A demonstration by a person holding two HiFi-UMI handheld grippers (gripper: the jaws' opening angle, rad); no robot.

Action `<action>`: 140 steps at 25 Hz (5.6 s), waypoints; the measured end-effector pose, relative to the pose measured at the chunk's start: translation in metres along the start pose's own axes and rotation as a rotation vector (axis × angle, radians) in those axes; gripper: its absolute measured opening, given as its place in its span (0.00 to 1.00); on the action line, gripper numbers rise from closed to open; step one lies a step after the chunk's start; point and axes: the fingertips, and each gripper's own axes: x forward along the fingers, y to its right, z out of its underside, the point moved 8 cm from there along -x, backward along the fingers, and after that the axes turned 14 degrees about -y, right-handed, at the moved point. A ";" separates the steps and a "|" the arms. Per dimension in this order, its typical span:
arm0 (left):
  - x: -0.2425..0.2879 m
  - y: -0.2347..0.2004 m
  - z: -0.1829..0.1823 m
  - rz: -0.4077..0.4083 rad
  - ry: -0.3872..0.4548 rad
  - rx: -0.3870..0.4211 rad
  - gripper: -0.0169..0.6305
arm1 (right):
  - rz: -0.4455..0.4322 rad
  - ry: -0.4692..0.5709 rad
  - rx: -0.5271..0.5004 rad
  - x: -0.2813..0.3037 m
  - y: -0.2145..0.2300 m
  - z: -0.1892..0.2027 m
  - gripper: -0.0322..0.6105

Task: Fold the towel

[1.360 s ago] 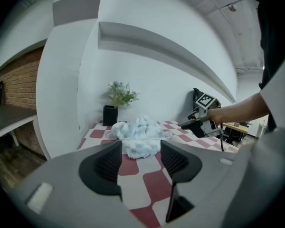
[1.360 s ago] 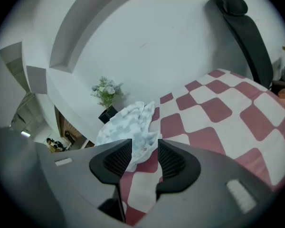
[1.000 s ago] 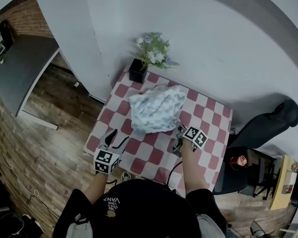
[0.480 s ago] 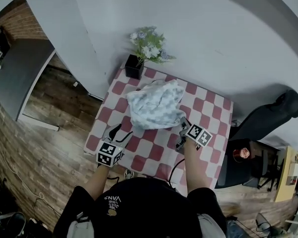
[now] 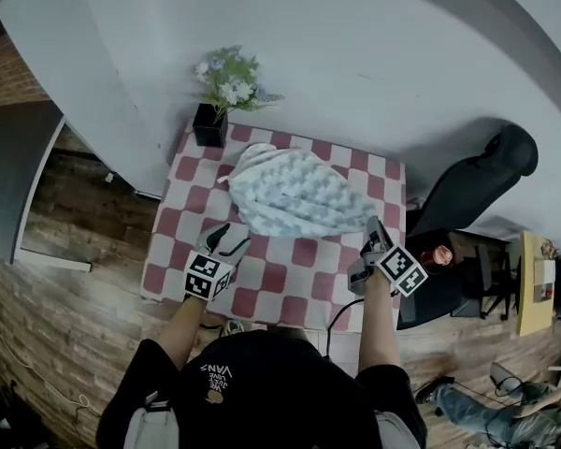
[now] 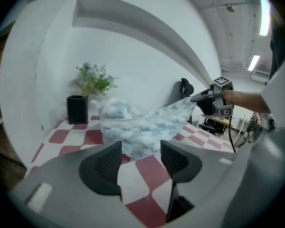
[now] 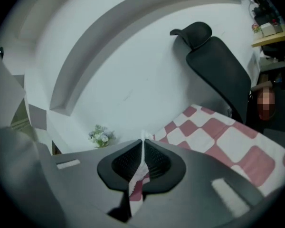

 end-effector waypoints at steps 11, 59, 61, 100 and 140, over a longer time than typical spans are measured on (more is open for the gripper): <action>0.048 0.019 -0.047 0.099 0.041 0.020 0.38 | 0.127 0.211 0.081 -0.123 0.061 -0.010 0.07; 0.064 -0.108 -0.183 0.217 0.341 -0.622 0.09 | 0.131 0.249 0.142 -0.139 0.093 -0.009 0.07; 0.032 -0.112 -0.193 0.230 0.427 -0.610 0.09 | 0.084 0.302 0.107 -0.145 0.076 -0.029 0.07; -0.187 -0.022 0.234 -0.244 0.674 -1.272 0.09 | 0.268 0.105 0.386 -0.226 0.134 0.215 0.07; -0.201 -0.056 0.236 -0.114 0.321 -1.233 0.06 | 0.277 0.125 0.372 -0.237 0.111 0.201 0.07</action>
